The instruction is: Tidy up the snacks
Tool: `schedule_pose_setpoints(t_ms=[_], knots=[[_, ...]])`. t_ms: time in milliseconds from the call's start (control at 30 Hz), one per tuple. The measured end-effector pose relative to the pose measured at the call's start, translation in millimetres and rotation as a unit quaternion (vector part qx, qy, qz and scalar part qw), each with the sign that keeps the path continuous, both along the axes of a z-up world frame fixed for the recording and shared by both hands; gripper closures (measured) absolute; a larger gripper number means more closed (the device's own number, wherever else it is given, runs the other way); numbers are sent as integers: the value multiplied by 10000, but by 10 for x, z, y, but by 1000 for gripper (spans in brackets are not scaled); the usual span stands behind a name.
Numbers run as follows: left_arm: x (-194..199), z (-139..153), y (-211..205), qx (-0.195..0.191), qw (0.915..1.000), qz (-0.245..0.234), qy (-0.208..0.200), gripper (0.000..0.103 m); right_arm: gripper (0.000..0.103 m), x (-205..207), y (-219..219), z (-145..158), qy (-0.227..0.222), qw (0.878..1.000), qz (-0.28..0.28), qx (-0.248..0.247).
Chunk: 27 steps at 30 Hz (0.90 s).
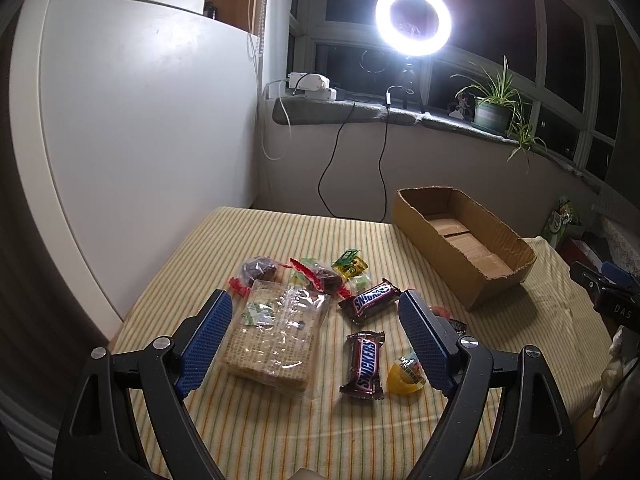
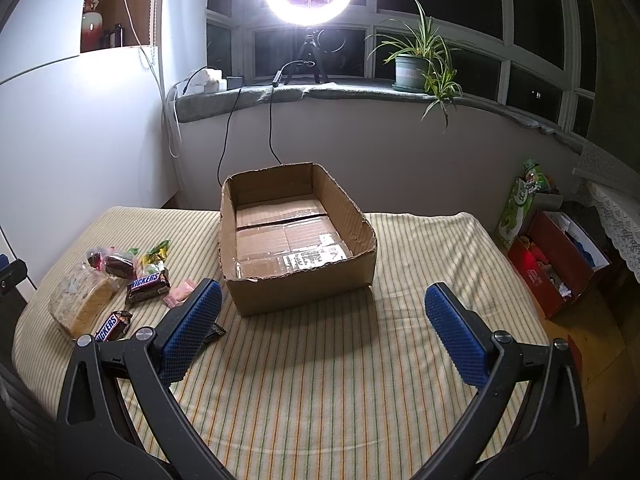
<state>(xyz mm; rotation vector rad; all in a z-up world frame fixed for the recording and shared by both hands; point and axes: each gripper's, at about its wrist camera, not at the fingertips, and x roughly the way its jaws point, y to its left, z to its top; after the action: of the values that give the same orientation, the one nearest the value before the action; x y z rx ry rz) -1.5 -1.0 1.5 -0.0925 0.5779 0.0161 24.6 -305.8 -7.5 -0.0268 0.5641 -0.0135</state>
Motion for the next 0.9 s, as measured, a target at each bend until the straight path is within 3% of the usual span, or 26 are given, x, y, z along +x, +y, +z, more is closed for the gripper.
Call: schedule_pose_setpoints(t_ms=[433,667,800,900], knots=[[4,-49,19,-20,10000,12,50,18,0,27,30,-48,71,9999,139,24],[3,-185,67,-240,9991,-40,340,19,0,43,125,-148,136,9981,589,127],[7,-305,84,-323,9981,-113,517,26,2,60,260,-249,276,9950,952,156],[19,-408,40,-458,9966,-241,647,34,11,90,392,-338,450,9903,1294,222]])
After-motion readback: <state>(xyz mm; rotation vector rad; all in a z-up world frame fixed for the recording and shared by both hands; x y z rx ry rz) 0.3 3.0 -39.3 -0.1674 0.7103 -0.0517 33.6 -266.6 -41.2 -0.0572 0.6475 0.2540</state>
